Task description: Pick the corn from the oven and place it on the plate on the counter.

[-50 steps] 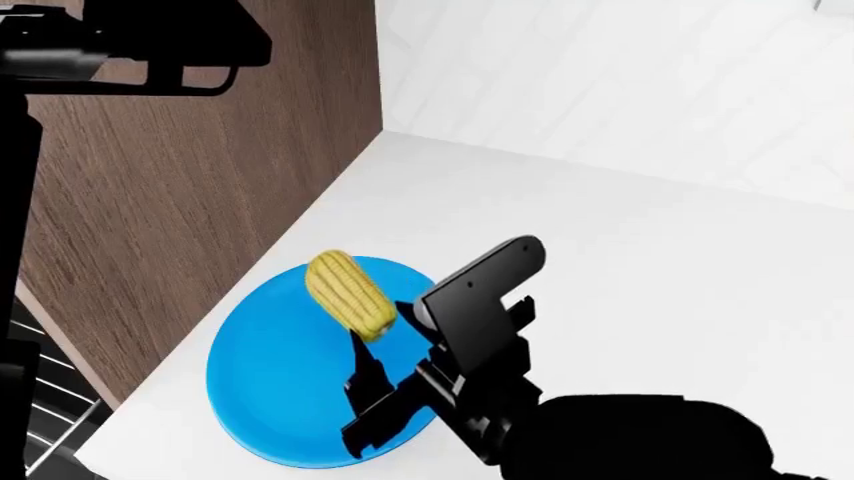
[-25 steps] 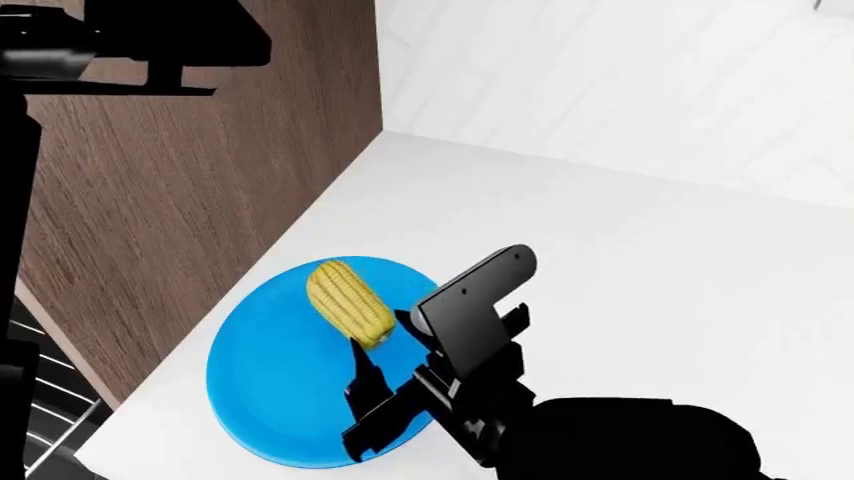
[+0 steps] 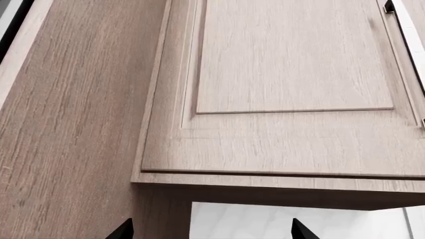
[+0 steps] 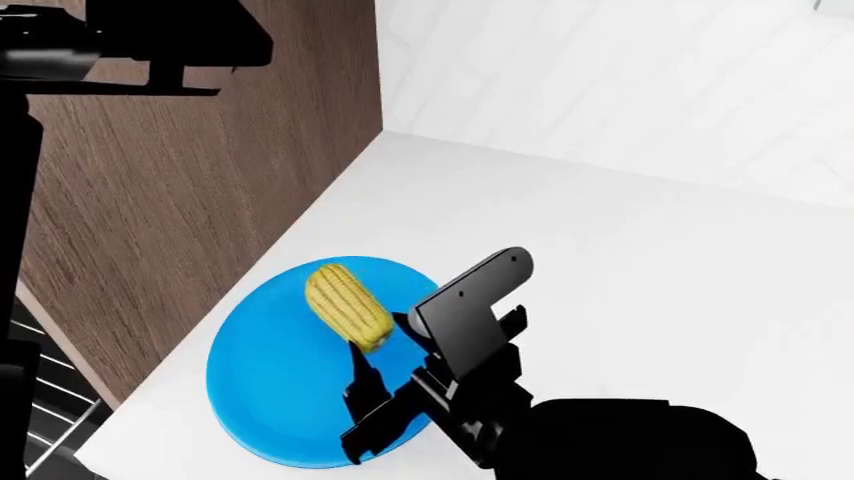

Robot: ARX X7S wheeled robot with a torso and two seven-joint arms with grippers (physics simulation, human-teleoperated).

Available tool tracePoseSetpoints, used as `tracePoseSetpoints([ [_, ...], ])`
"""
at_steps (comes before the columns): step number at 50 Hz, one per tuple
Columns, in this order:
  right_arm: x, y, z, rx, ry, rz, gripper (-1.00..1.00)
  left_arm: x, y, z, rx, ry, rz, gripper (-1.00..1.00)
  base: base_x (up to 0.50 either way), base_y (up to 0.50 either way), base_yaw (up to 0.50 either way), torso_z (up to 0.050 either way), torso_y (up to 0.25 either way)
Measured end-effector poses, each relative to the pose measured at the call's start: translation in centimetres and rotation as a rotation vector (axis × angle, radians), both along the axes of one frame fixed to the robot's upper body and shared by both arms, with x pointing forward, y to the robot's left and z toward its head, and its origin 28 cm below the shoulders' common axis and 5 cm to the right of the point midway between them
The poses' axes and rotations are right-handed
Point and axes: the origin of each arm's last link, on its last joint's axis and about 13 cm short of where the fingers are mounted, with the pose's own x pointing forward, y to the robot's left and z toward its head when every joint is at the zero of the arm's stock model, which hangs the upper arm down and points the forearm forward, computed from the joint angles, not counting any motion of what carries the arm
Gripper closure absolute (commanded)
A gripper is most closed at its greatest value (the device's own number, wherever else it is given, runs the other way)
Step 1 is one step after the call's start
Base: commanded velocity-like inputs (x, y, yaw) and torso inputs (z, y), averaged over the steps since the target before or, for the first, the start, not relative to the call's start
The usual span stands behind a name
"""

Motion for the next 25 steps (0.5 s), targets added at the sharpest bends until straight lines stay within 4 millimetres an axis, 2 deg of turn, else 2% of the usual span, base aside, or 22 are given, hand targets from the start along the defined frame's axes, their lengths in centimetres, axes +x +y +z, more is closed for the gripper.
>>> tracePoseSetpoints([
  [7,-0.03,0.04,0.09,0.004,0.004,0.001,1.00,0.00,0.02,-0.01,-0.001,0.000,0.000,-1.00,0.00,0.00,0.00,0.000,0.000],
  [8,-0.02,0.04,0.11,0.005,0.006,0.000,-1.00,-0.01,0.02,-0.01,-0.002,0.000,0.000,-1.00,0.00,0.00,0.00,0.000,0.000],
  [25,0.13,0.00,0.37,0.000,-0.008,-0.004,-1.00,-0.04,0.02,-0.09,-0.004,0.001,-0.001,-1.00,0.00,0.00,0.00,0.000,0.000],
])
